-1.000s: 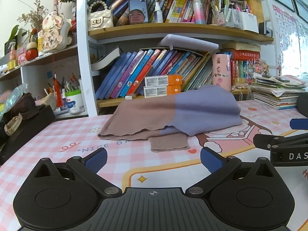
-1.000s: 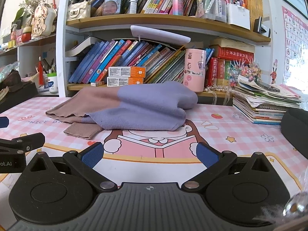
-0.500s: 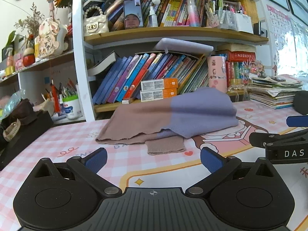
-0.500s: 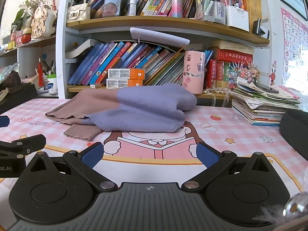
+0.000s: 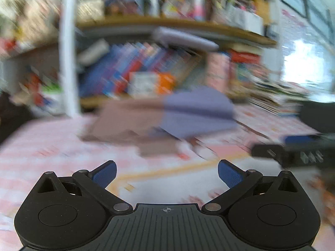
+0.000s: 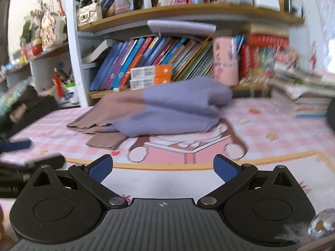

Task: Fold clothes
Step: 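Grasp the lavender sweater edge with the right gripper while the left gripper grasps beside it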

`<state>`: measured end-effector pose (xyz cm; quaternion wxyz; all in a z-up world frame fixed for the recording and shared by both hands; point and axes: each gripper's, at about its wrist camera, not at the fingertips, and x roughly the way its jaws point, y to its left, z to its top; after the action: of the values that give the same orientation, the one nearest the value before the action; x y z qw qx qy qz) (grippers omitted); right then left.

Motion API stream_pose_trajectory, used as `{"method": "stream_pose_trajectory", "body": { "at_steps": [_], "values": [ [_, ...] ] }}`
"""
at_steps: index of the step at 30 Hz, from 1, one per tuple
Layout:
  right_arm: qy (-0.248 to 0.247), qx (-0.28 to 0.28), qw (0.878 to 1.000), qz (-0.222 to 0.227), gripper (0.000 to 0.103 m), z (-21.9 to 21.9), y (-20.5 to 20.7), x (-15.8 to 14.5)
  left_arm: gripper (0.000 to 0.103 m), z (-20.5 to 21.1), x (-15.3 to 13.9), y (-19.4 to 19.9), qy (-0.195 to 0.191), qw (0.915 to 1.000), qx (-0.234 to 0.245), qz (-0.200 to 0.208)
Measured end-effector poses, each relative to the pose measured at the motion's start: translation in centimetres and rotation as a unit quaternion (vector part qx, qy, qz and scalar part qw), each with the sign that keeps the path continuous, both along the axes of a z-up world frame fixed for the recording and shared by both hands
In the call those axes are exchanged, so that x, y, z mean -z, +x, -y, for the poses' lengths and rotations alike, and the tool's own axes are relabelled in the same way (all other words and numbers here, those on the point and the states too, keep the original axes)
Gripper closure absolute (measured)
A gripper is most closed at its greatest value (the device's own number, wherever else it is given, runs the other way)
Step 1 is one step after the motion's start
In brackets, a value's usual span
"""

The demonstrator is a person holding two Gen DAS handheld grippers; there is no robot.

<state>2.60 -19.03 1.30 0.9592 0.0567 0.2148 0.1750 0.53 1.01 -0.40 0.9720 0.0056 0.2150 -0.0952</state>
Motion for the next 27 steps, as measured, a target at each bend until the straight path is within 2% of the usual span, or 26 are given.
{"method": "stream_pose_trajectory", "body": {
  "at_steps": [1, 3, 6, 10, 14, 16, 17, 18, 19, 20, 21, 22, 24, 25, 27],
  "values": [
    [0.008, -0.007, 1.0, -0.006, 0.0, 0.4, 0.7, -0.2, 0.0, -0.1, 0.1, 0.3, -0.009, 0.9998, 0.014, -0.012],
    [0.023, -0.013, 1.0, -0.016, 0.0, 1.3, 2.6, -0.6, 0.0, -0.2, -0.4, 1.4, -0.004, 0.9999, 0.01, -0.011],
    [0.08, 0.005, 0.996, -0.039, 0.0, 3.5, 6.7, -1.7, 0.0, -0.4, -1.1, 3.1, 0.003, 0.9999, 0.003, -0.009],
    [0.15, 0.013, 0.985, -0.081, 0.0, 6.1, 13.1, -2.0, 0.0, -0.5, -2.1, 5.2, 0.012, 0.9999, -0.005, -0.007],
    [0.206, 0.035, 0.972, -0.11, 0.006, 7.7, 18.8, -1.4, 0.0, -0.5, -2.5, 6.5, 0.027, 0.9996, 0.006, -0.007],
    [0.223, 0.038, 0.966, -0.126, 0.018, 8.0, 21.3, -0.9, 0.0, -0.3, -2.4, 6.8, 0.038, 0.9992, 0.013, -0.008],
    [0.228, 0.04, 0.963, -0.135, 0.021, 8.0, 22.5, -0.6, 0.0, -0.2, -2.3, 6.9, 0.043, 0.9989, 0.016, -0.008],
    [0.234, 0.043, 0.96, -0.145, 0.029, 7.9, 23.5, -0.3, 0.0, 0.0, -2.2, 7.0, 0.047, 0.9987, 0.019, -0.009],
    [0.241, 0.042, 0.957, -0.157, 0.048, 7.7, 24.3, 0.1, 0.0, 0.2, -2.2, 7.1, 0.051, 0.9984, 0.021, -0.01],
    [0.248, 0.038, 0.953, -0.168, 0.06, 7.5, 24.9, 0.5, 0.0, 0.4, -2.1, 7.2, 0.053, 0.9982, 0.025, -0.01],
    [0.256, 0.035, 0.949, -0.179, 0.083, 7.3, 25.6, 0.9, 0.0, 0.7, -2.1, 7.3, 0.054, 0.9981, 0.029, -0.009],
    [0.261, 0.02, 0.949, -0.177, 0.089, 6.7, 25.3, 0.7, 0.0, 1.0, -2.2, 7.5, 0.056, 0.9979, 0.033, -0.007],
    [0.27, -0.015, 0.948, -0.166, 0.09, 5.5, 24.2, 0.0, 0.0, 1.7, -2.3, 7.8, 0.058, 0.9973, 0.044, -0.001],
    [0.286, -0.053, 0.944, -0.156, 0.09, 5.0, 23.2, -0.6, 0.0, 2.2, -2.3, 8.0, 0.059, 0.997, 0.05, 0.002],
    [0.336, -0.127, 0.921, -0.153, 0.091, 4.3, 21.4, -1.3, 0.0, 3.3, -2.2, 8.6, 0.056, 0.9967, 0.058, 0.006]
  ]
}}
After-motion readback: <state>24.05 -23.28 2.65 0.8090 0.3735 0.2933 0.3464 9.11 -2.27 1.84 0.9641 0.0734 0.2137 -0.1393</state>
